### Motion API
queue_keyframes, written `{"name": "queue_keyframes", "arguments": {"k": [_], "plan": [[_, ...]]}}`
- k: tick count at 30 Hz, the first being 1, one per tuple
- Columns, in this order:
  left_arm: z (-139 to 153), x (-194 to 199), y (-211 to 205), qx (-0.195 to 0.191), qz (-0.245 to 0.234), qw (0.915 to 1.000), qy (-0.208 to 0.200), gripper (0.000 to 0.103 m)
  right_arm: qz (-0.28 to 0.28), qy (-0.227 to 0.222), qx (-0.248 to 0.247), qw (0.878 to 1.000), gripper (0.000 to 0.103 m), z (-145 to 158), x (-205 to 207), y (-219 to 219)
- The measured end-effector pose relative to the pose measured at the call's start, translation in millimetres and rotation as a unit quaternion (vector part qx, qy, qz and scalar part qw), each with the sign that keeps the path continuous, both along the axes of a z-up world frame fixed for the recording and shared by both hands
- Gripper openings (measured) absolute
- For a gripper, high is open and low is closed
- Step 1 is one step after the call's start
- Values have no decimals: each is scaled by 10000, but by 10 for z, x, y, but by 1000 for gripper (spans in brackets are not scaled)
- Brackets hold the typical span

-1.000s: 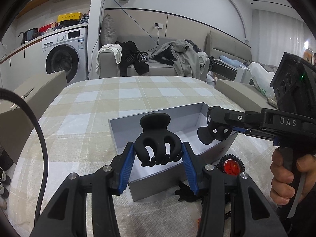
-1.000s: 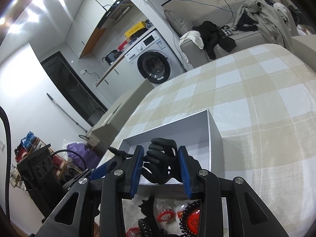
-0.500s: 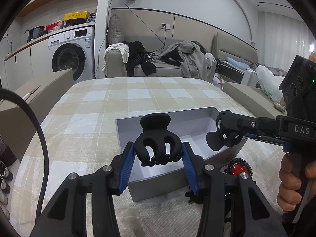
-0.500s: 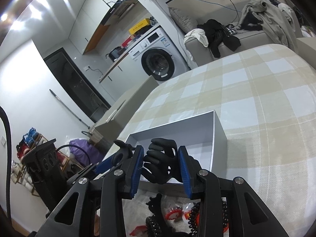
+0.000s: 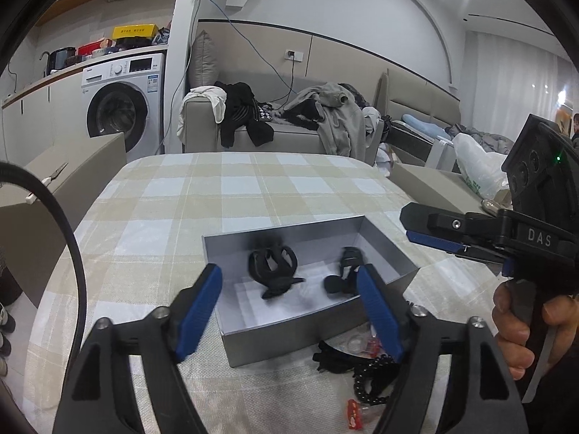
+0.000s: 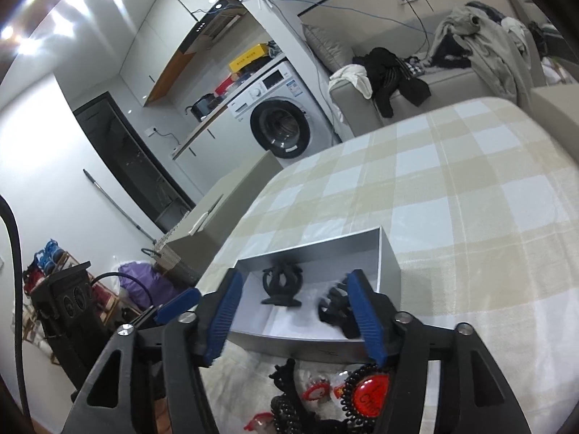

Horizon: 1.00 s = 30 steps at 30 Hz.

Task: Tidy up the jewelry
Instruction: 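Withdraw both tools from the box toward the remaining items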

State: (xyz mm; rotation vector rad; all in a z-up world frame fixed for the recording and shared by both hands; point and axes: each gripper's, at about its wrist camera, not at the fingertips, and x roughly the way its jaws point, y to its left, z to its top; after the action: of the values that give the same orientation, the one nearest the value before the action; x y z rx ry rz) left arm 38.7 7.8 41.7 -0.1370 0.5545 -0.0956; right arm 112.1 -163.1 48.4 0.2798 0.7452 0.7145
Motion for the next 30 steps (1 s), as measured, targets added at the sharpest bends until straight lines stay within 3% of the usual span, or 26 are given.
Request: {"name": "queue_keyframes", "arguments": {"k": [3,4,9,13,17,30], "plan": [[69,-36,14,-93,10,10000,33,93,-74,-186,-272,9994,103,49,-77,-48],[84,-53,19,-128,-4,9999,35,102,-64,-218,-450,9987,103,49,-116,-58],[79,-167,-22,-86,-78,9999,71,102,-20,-313,-988,9946,103,-14,-265,-106],[-102,-286,-126,183,-119,9997,142,102,-33,-178,-1208,9925,103,-152,-362,-157],[-261,-354,-173,206,-249,9992,234,102,-86,-84,-1801,9836,103,-307,-434,-116],[-454,-345,-243,172,-327,9972,655,102,208,-59,-1615,9866,100,-391,-611,-115]]}}
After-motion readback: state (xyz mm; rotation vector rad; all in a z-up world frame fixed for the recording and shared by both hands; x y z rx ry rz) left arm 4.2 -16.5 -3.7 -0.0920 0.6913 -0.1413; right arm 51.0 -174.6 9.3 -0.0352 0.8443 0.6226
